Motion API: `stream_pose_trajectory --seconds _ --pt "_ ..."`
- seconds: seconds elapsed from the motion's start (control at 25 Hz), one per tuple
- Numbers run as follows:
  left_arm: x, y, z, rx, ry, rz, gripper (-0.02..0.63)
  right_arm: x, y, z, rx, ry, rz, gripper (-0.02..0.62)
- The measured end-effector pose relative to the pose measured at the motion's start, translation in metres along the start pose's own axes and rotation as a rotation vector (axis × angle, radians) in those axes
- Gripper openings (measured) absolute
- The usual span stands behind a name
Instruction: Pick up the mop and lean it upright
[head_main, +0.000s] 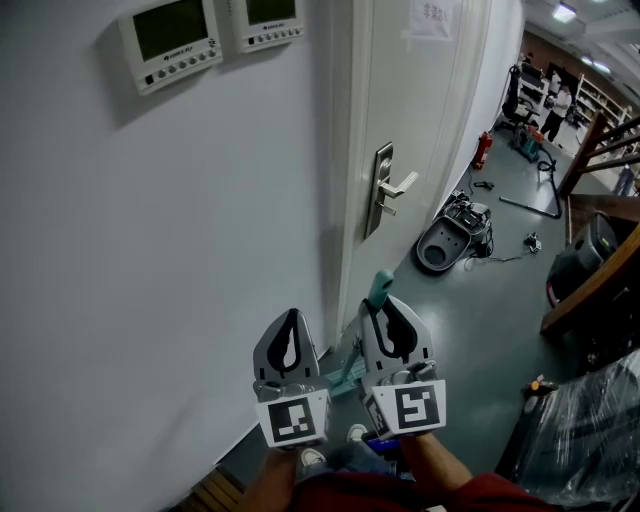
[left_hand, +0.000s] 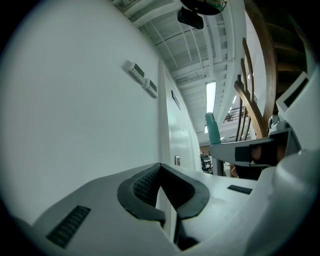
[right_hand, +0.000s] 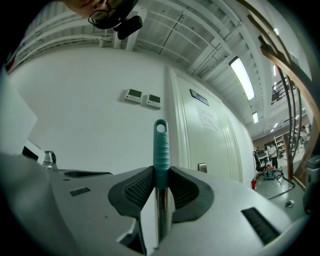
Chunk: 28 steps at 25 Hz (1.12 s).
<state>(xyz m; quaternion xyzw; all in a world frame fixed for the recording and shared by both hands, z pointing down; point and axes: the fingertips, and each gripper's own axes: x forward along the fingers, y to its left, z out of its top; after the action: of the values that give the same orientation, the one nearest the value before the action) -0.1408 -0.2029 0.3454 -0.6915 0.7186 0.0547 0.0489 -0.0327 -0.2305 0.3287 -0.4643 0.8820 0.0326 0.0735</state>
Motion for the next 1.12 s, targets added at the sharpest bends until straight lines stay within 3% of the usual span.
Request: stream_pose_trajectory --seconds 1.12 --pt "-0.012 -0.009 0.010 -0.013 -0.037 -0.012 0.014 -0.012 -0.003 -0.006 0.011 0.014 0.003 0.104"
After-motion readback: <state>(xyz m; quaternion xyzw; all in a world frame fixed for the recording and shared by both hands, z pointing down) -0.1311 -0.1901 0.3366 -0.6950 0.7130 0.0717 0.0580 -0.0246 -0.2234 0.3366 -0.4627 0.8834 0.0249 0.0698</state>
